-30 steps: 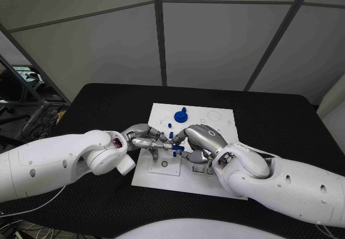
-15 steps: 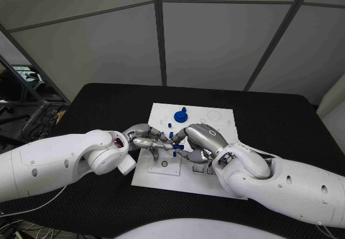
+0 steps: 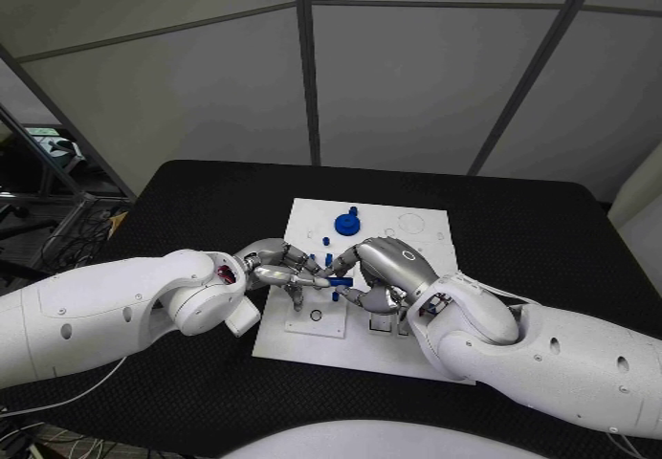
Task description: Assemble the parts on the task board
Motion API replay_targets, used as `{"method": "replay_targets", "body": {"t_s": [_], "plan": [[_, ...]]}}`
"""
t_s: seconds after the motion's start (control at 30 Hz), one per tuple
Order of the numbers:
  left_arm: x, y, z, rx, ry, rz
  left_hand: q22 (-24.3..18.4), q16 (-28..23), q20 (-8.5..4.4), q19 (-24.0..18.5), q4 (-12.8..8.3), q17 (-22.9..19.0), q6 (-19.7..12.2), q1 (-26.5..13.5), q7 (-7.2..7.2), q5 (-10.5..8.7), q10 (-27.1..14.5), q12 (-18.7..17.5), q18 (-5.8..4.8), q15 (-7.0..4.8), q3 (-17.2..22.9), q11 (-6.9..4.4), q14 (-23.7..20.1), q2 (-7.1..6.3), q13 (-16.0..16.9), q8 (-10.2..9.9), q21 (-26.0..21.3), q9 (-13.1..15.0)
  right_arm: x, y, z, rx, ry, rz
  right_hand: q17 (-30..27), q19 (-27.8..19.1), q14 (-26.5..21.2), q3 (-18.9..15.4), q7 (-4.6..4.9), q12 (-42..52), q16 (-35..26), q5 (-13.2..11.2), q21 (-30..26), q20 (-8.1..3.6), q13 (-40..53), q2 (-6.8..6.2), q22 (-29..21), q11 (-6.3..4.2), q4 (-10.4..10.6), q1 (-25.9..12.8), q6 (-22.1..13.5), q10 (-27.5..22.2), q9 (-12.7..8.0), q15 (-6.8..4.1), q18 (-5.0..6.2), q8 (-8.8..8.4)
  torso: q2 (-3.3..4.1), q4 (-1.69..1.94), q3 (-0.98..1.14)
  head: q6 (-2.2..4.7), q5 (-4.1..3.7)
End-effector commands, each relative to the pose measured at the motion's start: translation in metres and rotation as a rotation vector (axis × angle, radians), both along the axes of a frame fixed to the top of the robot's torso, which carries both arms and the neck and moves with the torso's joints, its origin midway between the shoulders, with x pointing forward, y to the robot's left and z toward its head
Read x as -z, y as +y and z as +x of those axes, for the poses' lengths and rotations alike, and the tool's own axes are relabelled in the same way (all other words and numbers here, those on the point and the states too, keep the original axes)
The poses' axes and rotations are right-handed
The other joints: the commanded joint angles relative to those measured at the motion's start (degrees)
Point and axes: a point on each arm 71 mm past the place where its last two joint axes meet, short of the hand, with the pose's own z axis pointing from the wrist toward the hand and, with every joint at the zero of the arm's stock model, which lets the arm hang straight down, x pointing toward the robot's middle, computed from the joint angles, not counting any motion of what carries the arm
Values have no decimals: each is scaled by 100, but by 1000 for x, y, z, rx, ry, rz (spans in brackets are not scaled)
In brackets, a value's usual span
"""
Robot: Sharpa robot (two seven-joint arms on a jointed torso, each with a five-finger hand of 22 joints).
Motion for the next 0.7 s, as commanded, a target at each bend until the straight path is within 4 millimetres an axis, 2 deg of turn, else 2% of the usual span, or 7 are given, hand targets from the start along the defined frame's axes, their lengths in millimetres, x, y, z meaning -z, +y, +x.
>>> {"method": "replay_targets", "body": {"t_s": [0.03,0.7], "plan": [[0,1,0,-3,3,7,-9,35,-11,32,-9,-12,-6,59,-15,25,47,11,36,0,-1,11,30,8,-12,37,-28,-5,-3,1,-1,-6,-14,21,8,47,28,35,-6,-25,22,26,31,8,4,33,5,-230,-3,-16,-7,252,-8,-5,-30,-4,3,-4,1,2,9],[1,0,1,12,-13,38,-15,33,-18,40,-38,-28,-24,153,-16,4,47,-9,35,-5,19,10,28,54,-36,55,-32,-9,-6,3,-6,-14,-13,30,12,58,29,41,-6,-32,25,31,41,8,5,32,17,-230,-9,-14,-6,257,-8,-5,-33,-4,-2,-6,0,-9,23]]}}
